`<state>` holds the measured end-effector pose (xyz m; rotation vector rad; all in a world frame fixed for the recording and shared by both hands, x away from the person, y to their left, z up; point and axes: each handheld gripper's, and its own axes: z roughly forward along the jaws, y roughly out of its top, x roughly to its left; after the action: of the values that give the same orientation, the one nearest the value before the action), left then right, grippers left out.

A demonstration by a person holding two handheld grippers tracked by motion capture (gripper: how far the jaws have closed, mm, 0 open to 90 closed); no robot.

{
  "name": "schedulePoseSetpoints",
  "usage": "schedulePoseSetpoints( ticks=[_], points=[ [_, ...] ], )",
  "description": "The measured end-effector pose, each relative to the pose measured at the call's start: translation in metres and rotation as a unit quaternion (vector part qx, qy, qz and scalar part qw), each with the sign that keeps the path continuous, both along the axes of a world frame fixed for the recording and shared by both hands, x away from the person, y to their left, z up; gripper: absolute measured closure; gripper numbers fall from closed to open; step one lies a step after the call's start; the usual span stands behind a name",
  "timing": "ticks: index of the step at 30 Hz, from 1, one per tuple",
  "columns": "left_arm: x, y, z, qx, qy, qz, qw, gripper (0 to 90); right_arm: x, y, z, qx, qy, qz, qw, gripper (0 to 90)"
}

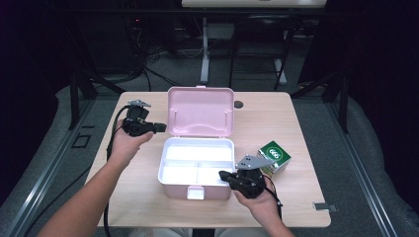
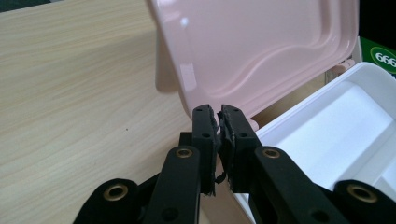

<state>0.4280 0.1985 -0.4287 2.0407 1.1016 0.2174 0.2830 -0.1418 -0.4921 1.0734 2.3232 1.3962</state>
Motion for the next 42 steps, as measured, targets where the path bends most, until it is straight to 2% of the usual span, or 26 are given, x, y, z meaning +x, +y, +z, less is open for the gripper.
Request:
schedulePoseSetpoints(
  ticks=[12,15,17,20,21,24,32,42],
  points=[
    [-0.003,-0.001,0.001,0.001,0.005,-0.006,1.0000,78.2,0.000,0.000,0.000,0.000,-0.003,-0.002,1.0000,90.0],
    [-0.003,0.001,0.000,0.002,0.011,-0.011,0.9999,70.4,0.000,0.000,0.000,0.000,-0.003,-0.002,1.0000,90.0],
    [-0.004,0.001,-0.001,0.011,0.012,-0.013,0.9998,67.0,0.000,0.000,0.000,0.002,-0.001,-0.003,1.0000,90.0],
    [-0.005,0.003,0.001,0.014,0.011,-0.013,0.9998,63.8,0.000,0.000,0.000,0.004,-0.002,-0.005,1.0000,90.0],
    [-0.006,0.004,0.002,0.013,0.011,-0.013,0.9998,62.3,-0.001,0.001,0.000,0.004,-0.005,-0.003,1.0000,86.4],
    [-0.008,0.006,0.006,0.016,0.009,-0.019,0.9996,60.7,-0.001,0.001,0.001,0.001,-0.008,-0.001,1.0000,84.1],
    [-0.018,0.009,0.019,0.048,0.005,-0.056,0.9973,62.2,-0.002,-0.005,0.013,0.012,-0.014,-0.007,0.9998,74.9],
    [-0.024,0.009,0.027,0.074,0.000,-0.083,0.9938,64.9,0.000,-0.021,0.023,0.014,-0.014,-0.016,0.9997,67.3]
  ],
)
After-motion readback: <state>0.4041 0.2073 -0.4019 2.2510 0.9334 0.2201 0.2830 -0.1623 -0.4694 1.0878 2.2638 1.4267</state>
